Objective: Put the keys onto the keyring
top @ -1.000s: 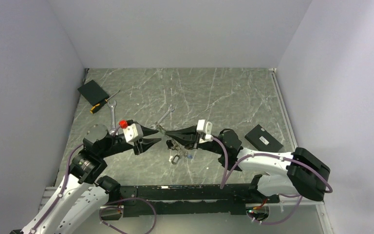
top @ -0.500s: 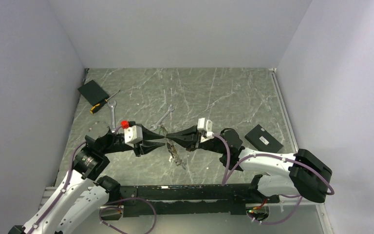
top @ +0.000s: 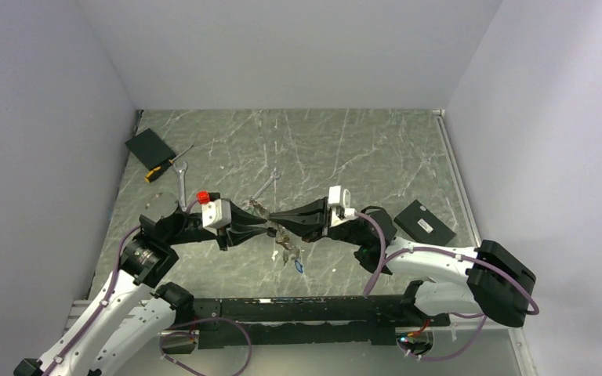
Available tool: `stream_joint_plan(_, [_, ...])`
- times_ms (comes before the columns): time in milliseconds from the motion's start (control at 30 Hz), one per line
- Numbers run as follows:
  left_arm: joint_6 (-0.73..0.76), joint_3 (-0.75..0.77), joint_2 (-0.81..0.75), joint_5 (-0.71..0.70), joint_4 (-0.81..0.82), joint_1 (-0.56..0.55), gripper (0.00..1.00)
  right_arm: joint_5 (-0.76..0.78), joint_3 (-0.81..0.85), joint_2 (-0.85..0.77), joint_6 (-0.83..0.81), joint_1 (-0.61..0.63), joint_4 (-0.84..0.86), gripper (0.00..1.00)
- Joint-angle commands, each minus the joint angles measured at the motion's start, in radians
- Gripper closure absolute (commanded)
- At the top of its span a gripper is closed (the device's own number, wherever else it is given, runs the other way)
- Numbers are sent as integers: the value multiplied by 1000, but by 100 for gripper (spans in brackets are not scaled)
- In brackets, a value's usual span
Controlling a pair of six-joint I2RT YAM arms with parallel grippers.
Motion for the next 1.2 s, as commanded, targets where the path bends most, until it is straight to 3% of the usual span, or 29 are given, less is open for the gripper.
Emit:
stream_joint_plan(0, [-21, 1, -7, -7, 44, 6, 71, -40, 28, 5, 52, -4, 129, 100])
stream_joint_plan(767, [-29, 14, 9, 14, 14, 12, 72, -88, 81, 84, 70, -4, 185, 100])
stream_joint_plan(1000, [-24, 15, -6, -7, 12, 14, 85, -100, 84, 87, 83, -4, 200, 100])
stream_joint_plan(1167, [-34, 16, -17, -24, 11, 15, 79, -114, 73, 116, 103, -4, 249, 100])
